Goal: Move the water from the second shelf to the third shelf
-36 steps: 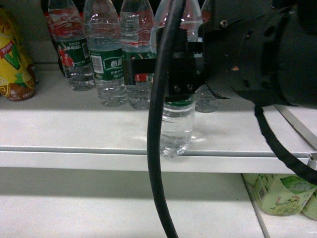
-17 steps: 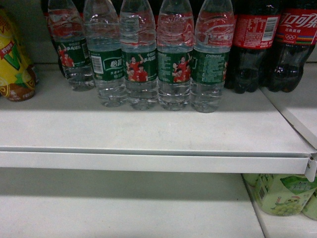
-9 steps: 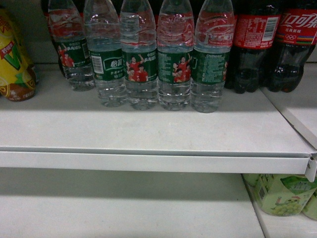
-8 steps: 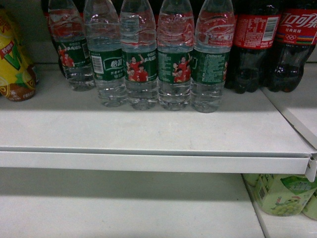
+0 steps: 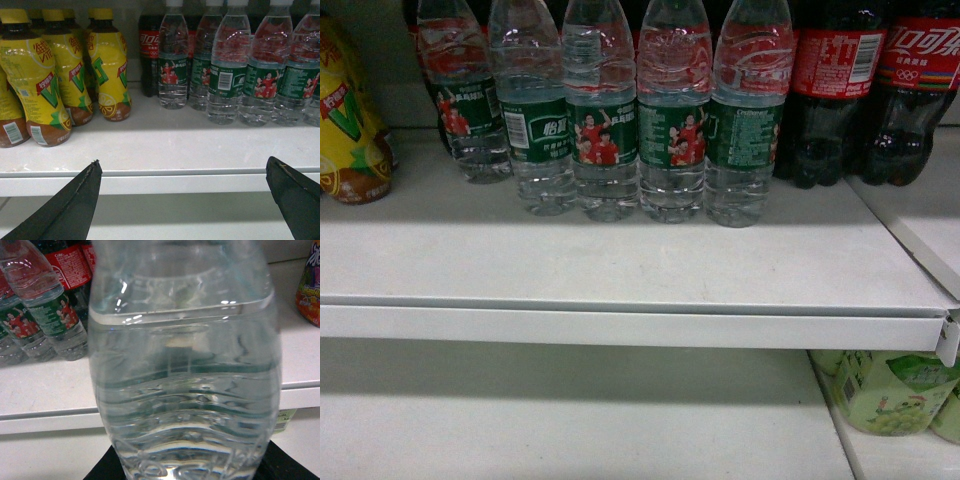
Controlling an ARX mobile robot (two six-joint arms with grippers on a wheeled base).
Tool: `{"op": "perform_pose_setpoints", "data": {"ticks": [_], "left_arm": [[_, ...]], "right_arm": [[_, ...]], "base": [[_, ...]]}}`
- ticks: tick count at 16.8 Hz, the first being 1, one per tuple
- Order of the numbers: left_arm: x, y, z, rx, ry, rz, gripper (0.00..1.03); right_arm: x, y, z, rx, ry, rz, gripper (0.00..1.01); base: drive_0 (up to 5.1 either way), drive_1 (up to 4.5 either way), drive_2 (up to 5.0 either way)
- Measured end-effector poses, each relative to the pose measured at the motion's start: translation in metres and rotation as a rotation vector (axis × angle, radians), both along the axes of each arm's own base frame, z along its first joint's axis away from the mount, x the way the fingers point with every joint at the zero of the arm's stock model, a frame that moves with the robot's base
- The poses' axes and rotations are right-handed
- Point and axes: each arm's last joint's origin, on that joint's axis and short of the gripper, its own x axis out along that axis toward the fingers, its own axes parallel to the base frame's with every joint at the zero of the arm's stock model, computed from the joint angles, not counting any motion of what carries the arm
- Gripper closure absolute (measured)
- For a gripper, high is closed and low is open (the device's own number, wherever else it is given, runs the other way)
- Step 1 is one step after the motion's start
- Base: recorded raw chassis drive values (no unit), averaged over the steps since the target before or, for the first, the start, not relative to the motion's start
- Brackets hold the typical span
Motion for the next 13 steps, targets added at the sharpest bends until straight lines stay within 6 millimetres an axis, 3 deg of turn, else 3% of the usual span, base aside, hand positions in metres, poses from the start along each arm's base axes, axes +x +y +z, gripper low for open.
{"op": "perform_pose_setpoints", "data": {"ticks": [13], "left_arm": [[0.0, 0.0, 0.0001, 0.0, -0.001, 0.002, 0.05]], "right_arm": [[-0.0003, 0.0001, 0.0, 0.0, -0.002, 0.0, 0.62]], "base": [[0.0, 0.0, 0.0]]}}
